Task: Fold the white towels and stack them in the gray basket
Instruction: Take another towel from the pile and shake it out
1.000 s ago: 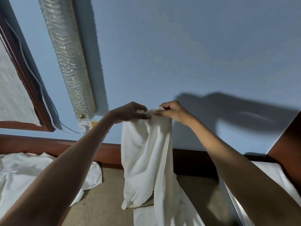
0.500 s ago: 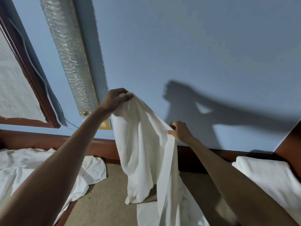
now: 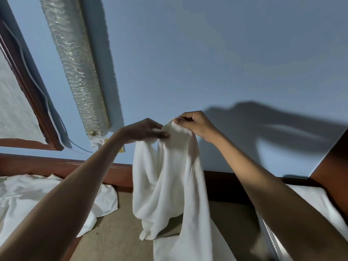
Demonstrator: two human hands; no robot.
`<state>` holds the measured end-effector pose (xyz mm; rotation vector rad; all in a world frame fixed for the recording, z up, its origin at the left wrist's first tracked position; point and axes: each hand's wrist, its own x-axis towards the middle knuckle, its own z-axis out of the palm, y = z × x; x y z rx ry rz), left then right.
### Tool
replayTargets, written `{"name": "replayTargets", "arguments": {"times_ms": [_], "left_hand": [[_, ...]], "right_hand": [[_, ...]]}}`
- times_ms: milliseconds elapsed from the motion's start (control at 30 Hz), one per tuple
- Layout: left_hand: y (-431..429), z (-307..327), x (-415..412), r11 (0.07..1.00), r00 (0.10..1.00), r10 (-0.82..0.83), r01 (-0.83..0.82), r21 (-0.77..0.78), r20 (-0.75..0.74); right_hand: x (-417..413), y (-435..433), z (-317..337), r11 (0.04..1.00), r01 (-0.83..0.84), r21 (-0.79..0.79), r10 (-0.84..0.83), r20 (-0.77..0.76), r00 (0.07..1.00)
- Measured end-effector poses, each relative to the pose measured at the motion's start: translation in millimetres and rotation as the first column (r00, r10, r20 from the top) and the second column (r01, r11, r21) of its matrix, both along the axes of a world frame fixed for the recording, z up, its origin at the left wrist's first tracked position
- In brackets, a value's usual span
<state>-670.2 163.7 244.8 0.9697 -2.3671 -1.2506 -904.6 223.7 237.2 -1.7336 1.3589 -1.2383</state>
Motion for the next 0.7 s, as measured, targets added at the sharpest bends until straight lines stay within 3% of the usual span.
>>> {"name": "replayTargets", "arguments": {"times_ms": [100, 300, 400, 533, 633, 700], "left_hand": [[1, 12, -2, 0.998, 0.995, 0.027, -0.033, -0.062, -0.091], [-1, 17, -14, 0.966, 0.937, 0.165, -0.217, -0.142, -0.306], [-10, 14, -9, 0.932, 0.875, 0.25, -0.333, -0.141, -0.414], [-35, 0, 12, 0.853, 0.796, 0.442, -0.516, -0.08, -0.414], [-44, -15, 26, 0.783, 0.798, 0.571, -0.6, -0.166, -0.193], [-37, -17, 25, 0.85, 0.863, 0.504, -0.501, -0.162, -0.025]], "right_hand": [[-15, 3, -13, 0.998, 0.058, 0.029, -0.057, -0.035, 0.998], [-20, 2, -61, 0.985, 0.092, 0.148, -0.051, -0.263, 0.963], [-17, 7, -86, 0.926, 0.173, 0.334, -0.038, -0.375, 0.926], [-19, 5, -95, 0.885, 0.111, 0.452, -0.134, 0.018, 0.991], [-15, -1, -68, 0.909, 0.084, 0.408, -0.178, 0.199, 0.964], [-11, -5, -44, 0.943, 0.035, 0.332, -0.112, 0.215, 0.97]]}}
